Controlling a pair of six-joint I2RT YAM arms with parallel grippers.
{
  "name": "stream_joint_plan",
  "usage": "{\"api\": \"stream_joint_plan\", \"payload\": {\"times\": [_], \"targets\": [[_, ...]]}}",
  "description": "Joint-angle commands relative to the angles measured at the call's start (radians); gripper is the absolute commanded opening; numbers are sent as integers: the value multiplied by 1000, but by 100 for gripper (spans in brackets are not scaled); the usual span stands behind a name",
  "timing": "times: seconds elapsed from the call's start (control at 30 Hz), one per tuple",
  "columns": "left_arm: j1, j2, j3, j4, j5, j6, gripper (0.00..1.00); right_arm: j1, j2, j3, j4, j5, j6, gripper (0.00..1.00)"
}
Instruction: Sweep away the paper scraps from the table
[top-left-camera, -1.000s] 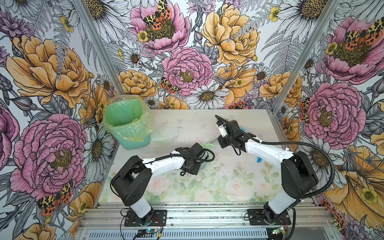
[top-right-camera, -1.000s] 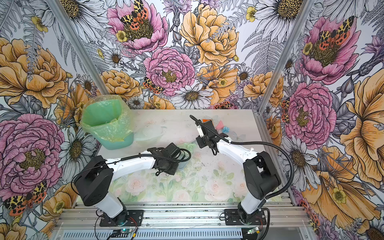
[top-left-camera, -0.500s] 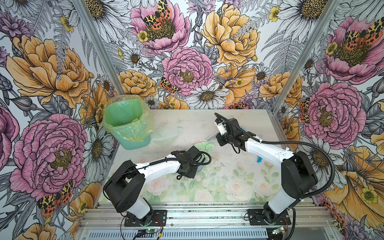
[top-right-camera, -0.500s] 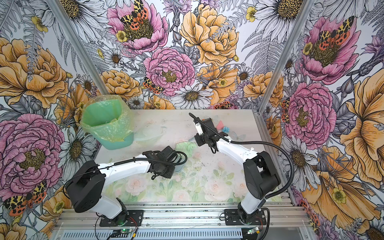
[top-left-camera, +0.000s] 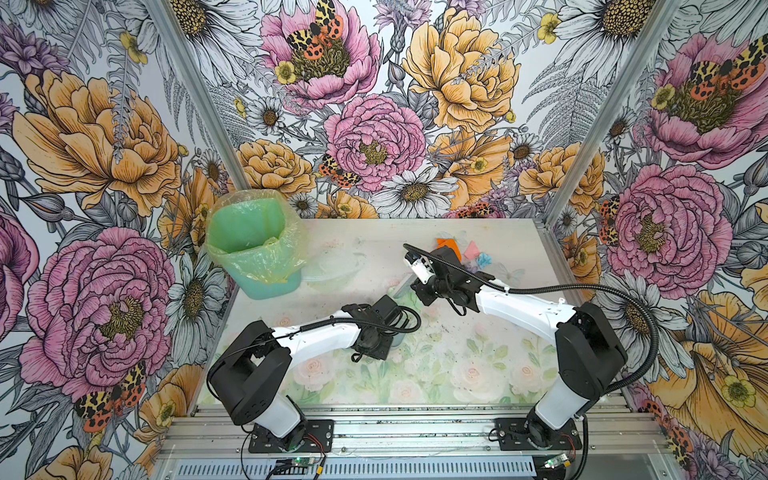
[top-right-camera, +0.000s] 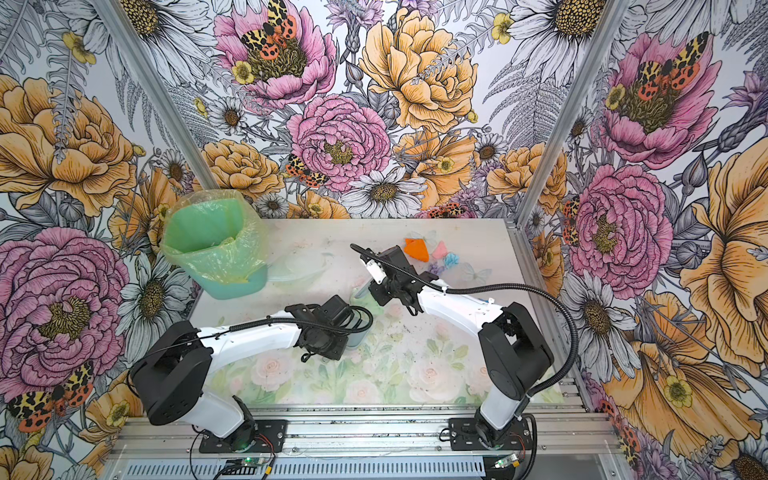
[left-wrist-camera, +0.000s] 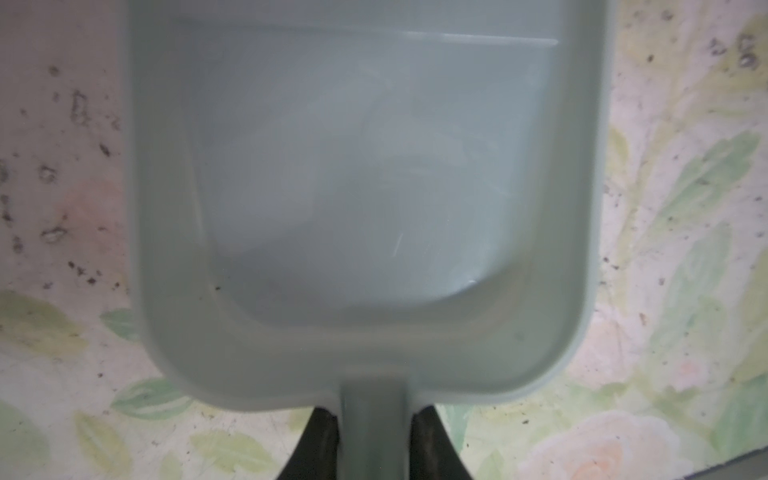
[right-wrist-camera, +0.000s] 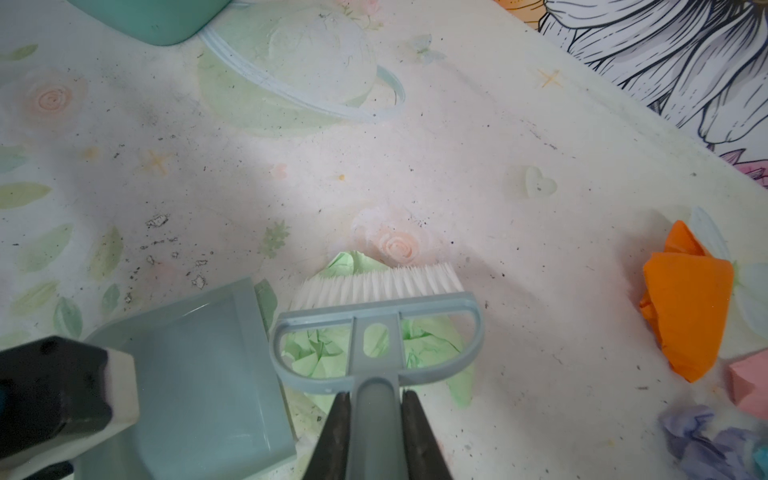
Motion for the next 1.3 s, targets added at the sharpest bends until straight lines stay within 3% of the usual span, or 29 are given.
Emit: {"api": "stream_joint_plan", "payload": {"times": [0.0,0.47,0.7,0.97,1.27], "targets": [[-4,8,-6,25,-5,14,0,-2,1,-27,-21,39,-48,0],[-5,33,30,25,-5,43,0,-60,-116,-156,-48,157,-77,0],[-4,47,48,25,-3,48,0,-127,-206,-180,-30,129,-35,0],[-3,61,60,25,-5,56,0,-155,-255,-208,-40,201,18,0],[-3,64,62,27,-9,61,0,-160,-181,-212,-21,157,14,0]]}}
